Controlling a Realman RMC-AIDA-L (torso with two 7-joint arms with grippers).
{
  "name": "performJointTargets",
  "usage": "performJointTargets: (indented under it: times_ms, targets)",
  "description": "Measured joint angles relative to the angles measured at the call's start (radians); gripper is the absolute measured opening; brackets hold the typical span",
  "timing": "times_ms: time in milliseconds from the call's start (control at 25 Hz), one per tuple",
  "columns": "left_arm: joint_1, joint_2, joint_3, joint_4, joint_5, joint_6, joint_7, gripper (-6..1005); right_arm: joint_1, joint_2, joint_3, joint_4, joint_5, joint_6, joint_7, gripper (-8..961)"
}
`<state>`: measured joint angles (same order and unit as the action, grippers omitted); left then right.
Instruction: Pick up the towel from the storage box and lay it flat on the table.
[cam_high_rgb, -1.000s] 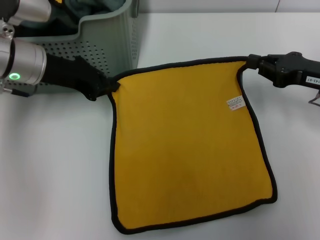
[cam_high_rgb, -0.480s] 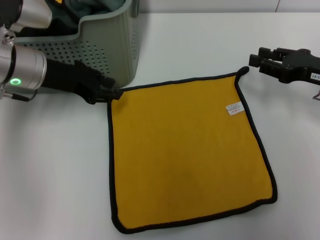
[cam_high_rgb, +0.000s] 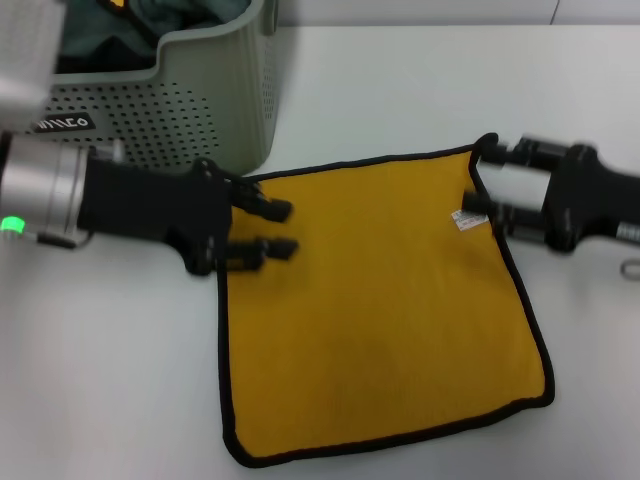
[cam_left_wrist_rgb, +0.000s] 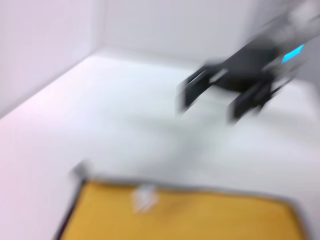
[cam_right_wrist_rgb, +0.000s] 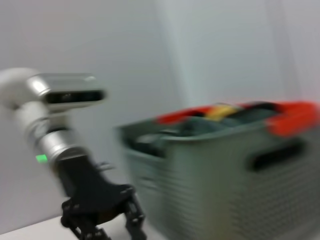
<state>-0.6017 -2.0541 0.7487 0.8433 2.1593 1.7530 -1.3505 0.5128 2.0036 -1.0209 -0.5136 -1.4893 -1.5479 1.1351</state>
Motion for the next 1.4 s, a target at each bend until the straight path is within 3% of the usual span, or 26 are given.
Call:
performJointTargets:
  times_ms: [120, 200, 440, 520, 960, 1400]
  targets:
    - [0.071, -0.004, -0.004, -0.059, -0.15, 0.139, 0.225, 418, -0.027, 0.016, -0.04, 0.001, 0.001, -0.07, -0.046, 651]
    - [0.108, 0.007, -0.007, -0.127, -0.246, 0.199, 0.327, 429, -0.031, 0.021, -0.078, 0.006, 0.01, -0.091, -0.05, 652]
    - [0.191, 0.036, -0.009, -0.202, -0.355, 0.224, 0.377, 461, -0.009, 0.026, -0.267, 0.02, 0.097, -0.093, -0.081, 656]
    - [0.197, 0.037, -0.009, -0.202, -0.356, 0.224, 0.382, 472, -0.002, 0.026, -0.306, 0.021, 0.133, -0.09, -0.099, 657]
    - [0.196, 0.063, -0.009, -0.254, -0.351, 0.225, 0.39, 843, 0.013, 0.026, -0.336, 0.014, 0.163, -0.094, -0.11, 675]
    - [0.2, 0.061, -0.009, -0.256, -0.356, 0.214, 0.39, 843, 0.021, 0.026, -0.341, 0.015, 0.178, -0.104, -0.131, 724]
